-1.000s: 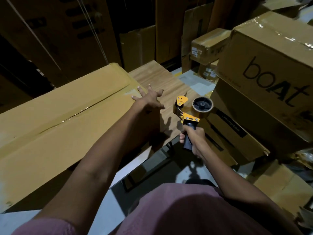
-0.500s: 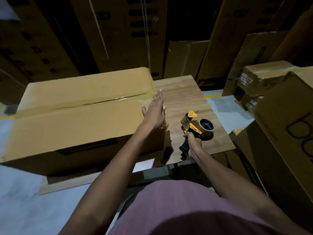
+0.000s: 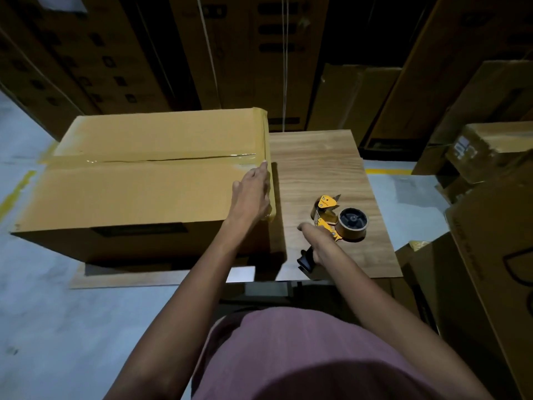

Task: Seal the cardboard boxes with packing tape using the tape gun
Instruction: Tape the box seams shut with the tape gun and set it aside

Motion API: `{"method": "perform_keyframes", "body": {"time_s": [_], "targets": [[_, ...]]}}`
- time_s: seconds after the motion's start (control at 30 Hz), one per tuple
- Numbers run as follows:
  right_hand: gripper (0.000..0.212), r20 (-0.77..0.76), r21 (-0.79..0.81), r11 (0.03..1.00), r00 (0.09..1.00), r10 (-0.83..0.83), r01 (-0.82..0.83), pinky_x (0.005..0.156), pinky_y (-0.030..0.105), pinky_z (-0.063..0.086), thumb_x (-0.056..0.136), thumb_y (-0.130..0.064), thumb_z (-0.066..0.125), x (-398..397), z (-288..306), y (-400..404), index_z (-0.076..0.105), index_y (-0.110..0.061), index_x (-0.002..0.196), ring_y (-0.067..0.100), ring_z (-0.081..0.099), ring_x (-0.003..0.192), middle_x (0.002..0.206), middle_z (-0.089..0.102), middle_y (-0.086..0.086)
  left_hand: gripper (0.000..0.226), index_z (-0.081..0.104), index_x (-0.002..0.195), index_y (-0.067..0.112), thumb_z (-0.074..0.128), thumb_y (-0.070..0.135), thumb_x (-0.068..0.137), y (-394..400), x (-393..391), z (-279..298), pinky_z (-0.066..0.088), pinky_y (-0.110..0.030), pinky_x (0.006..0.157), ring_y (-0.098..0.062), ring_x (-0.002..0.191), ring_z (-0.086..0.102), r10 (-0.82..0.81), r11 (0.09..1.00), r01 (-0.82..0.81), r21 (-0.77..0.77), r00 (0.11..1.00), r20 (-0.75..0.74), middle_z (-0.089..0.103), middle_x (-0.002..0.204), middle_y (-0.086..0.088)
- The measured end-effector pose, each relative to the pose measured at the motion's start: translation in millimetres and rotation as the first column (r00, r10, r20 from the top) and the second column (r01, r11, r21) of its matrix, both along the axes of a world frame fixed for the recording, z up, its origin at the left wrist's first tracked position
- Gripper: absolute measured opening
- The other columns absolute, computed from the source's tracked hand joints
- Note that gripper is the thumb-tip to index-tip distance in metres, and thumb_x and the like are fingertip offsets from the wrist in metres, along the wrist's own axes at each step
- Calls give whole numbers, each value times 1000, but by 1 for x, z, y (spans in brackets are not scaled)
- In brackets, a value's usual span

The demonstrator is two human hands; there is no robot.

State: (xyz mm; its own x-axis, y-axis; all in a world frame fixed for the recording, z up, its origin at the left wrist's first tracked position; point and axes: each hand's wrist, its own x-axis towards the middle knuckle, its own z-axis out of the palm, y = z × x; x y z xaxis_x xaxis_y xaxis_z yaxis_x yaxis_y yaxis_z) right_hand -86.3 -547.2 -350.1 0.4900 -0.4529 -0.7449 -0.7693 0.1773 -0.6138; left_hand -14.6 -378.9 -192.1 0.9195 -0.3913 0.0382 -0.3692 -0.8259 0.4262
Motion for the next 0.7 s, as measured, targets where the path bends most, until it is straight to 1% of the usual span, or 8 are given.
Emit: {"method": "perform_keyframes", "body": {"time_s": [0.03, 0.1, 0.17, 0.27, 0.37, 0.5, 0.6, 0.7], "targets": [[124, 37, -41, 999, 999, 25, -24, 116, 58, 36, 59, -61, 70, -1, 38, 12, 19, -13, 162, 41, 33, 147, 166, 27, 12, 75, 17, 161, 16, 56, 6, 98, -1, 2, 0, 32, -42, 108, -24, 137, 41, -2, 1000, 2, 16, 1000, 8, 49, 148, -9], [88, 199, -127, 987, 972, 124, -99, 125, 57, 20, 95, -51, 57, -6, 115, 41, 12, -22, 166, 33, 13, 157, 172, 13, 3, 76, 20, 161, 15, 58, 3, 96, 1, 7, 2, 32, -43, 111, -27, 139, 39, -4, 1000, 3, 26, 1000, 20, 49, 148, -12], [63, 360, -214, 956, 893, 270, -203, 128, 53, 12, 109, -40, 41, -8, 150, 58, 16, -27, 165, 24, 5, 159, 173, 12, -3, 74, 25, 160, 16, 59, 4, 95, 2, 14, 5, 33, -44, 110, -31, 137, 40, -21, 998, 17, 58, 998, 55, 53, 143, -15], [54, 388, -327, 869, 786, 481, -370, 128, 52, 7, 113, -39, 30, -16, 171, 80, 18, -30, 165, 16, 1, 158, 173, 12, -4, 64, 29, 157, 19, 56, 14, 99, 5, 29, 10, 33, -46, 108, -34, 141, 35, -75, 983, 60, 175, 994, 82, 52, 143, -15], [53, 309, -363, 814, 766, 563, -452, 125, 48, 4, 113, -40, 26, -23, 174, 94, 15, -33, 165, 17, 3, 157, 172, 9, -1, 53, 26, 157, 20, 39, 28, 106, 8, 44, 7, 23, -54, 115, -33, 153, 12, -121, 955, 95, 283, 989, 79, 30, 161, -9], [53, 282, -353, 850, 821, 495, -391, 124, 49, 4, 113, -45, 23, -11, 172, 101, 16, -36, 164, 22, 7, 158, 171, 10, 3, 55, 18, 160, 18, 25, 34, 109, 19, 58, 1, 13, -55, 120, -28, 156, 0, -242, 925, 226, 307, 970, 15, 19, 167, -5], [52, 303, -348, 872, 838, 453, -345, 126, 54, 4, 113, -45, 19, 12, 164, 101, 22, -34, 163, 14, 0, 158, 172, 13, -2, 56, 14, 161, 16, 22, 35, 109, 22, 58, 1, 4, -54, 124, -27, 156, -9, -289, 914, 274, 298, 957, 5, 12, 169, -5], [56, 344, -304, 909, 857, 384, -285, 126, 56, 0, 111, -51, 15, 41, 158, 101, 29, -32, 162, 11, -3, 158, 172, 16, -5, 56, 19, 160, 16, 25, 36, 108, 23, 67, 2, -1, -57, 124, -27, 156, -14, -315, 910, 312, 274, 948, -32, 7, 169, -4]]}}
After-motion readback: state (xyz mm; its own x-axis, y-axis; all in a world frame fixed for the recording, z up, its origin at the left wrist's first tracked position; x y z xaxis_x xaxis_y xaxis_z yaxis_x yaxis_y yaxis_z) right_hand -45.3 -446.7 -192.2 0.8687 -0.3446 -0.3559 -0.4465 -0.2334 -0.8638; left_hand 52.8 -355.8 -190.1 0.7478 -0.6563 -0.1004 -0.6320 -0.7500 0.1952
